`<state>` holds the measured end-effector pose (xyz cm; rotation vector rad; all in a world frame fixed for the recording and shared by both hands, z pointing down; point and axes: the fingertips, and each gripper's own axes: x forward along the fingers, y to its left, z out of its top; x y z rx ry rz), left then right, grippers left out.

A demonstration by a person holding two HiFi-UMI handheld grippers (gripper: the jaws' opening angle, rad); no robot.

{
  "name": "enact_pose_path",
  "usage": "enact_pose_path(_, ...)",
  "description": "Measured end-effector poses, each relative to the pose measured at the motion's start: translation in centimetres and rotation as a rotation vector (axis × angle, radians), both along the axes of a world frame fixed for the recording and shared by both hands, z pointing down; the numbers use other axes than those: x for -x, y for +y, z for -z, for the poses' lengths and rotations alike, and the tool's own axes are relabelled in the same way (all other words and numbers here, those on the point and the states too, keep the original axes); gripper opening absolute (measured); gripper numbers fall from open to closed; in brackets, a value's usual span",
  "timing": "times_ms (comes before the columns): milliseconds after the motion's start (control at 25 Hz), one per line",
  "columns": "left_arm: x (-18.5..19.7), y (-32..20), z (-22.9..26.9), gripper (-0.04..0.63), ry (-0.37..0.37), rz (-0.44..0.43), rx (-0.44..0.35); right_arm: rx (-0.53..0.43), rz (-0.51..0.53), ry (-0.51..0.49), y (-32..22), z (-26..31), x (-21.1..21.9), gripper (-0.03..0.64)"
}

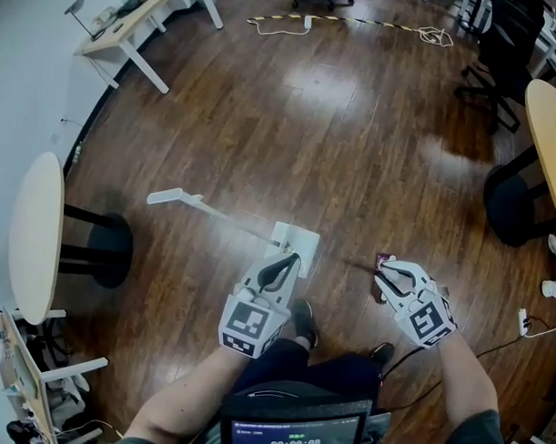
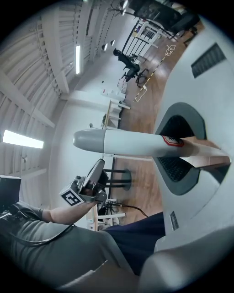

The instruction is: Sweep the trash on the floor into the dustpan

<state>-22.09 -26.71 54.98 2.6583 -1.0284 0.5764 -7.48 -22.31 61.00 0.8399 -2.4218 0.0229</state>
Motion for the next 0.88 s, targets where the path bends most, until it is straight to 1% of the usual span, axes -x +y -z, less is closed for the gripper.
enact_pose_path(160,2.8,-0.6,-0.2,0.009,0.009,0.033,0.0,0.008,0.083,0.009,-0.5,-0.3,3.7,0.089)
enact_pose_path(360,5.0,-1.6,-0.7,0.009,0.02,0.05,0.009,-0.004,0.13,0.049,-0.4,0.2,4.9,0.089)
enact_pose_path(440,5.0,-2.0,-0.6,0.009,0.026,0.049,0.006,-0.006,0.114,0.058,-0.6,0.7,4.3,0.091)
enact_pose_path(600,3.7,-2.5,0.3,0.009,0.048,0.027,0.002,-0.016,0.007,0.057,-1.8,2.3,0.8,0.091)
enact_pose_path(680,3.2,-2.8,0.3,0.009,0.051,0.018,0.004,-0.02,-0.025,0.073,-2.3,2.8,-0.8,0.091)
enact_pose_path(760,2.8,-3.0,0.0,0.009,0.054,0.013,0.006,-0.023,-0.035,0.093,-2.4,2.9,-1.6,0.092)
enact_pose_path(880,2.6,-3.4,0.1,0.009,0.055,0.013,0.009,-0.01,-0.016,0.135,-2.5,2.1,-1.5,0.091)
